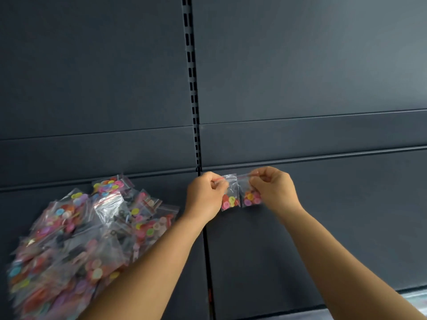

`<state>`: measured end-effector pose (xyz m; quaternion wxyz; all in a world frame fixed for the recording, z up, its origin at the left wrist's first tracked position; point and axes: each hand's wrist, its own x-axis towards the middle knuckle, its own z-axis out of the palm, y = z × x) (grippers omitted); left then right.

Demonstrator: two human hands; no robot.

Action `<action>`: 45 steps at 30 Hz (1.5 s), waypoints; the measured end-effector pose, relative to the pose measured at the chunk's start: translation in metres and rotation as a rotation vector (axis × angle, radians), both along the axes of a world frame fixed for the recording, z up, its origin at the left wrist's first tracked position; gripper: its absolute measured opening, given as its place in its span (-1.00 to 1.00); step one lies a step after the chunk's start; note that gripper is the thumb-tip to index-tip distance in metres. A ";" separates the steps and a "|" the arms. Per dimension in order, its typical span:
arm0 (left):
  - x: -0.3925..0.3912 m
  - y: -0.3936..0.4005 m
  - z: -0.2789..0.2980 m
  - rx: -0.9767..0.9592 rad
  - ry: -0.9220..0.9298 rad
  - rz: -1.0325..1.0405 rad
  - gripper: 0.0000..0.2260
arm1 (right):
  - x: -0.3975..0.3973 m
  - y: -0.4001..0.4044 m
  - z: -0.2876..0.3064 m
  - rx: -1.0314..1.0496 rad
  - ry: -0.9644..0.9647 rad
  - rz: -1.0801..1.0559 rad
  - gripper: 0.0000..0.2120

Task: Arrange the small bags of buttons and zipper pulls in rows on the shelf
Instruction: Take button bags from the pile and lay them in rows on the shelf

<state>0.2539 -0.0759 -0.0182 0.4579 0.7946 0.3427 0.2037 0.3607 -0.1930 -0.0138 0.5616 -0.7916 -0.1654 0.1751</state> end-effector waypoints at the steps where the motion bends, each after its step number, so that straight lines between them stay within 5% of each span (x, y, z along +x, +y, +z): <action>1: 0.006 0.000 -0.003 0.041 0.015 0.015 -0.96 | 0.005 0.003 -0.003 -0.031 -0.037 0.003 -0.89; 8: 0.018 -0.002 -0.008 0.444 0.232 0.021 -0.61 | 0.017 0.000 -0.010 -0.328 -0.453 0.218 -0.52; 13: -0.003 -0.022 -0.016 0.652 0.351 -0.381 -0.53 | 0.005 -0.019 -0.013 -0.571 -0.720 0.618 -0.50; 22: 0.002 -0.016 -0.019 0.595 0.593 -0.477 -0.49 | 0.004 -0.013 -0.014 -0.769 -0.652 0.763 -0.45; 45: 0.004 -0.017 -0.011 0.614 0.484 -0.391 -0.52 | 0.002 -0.012 -0.008 -0.723 -0.719 0.694 -0.49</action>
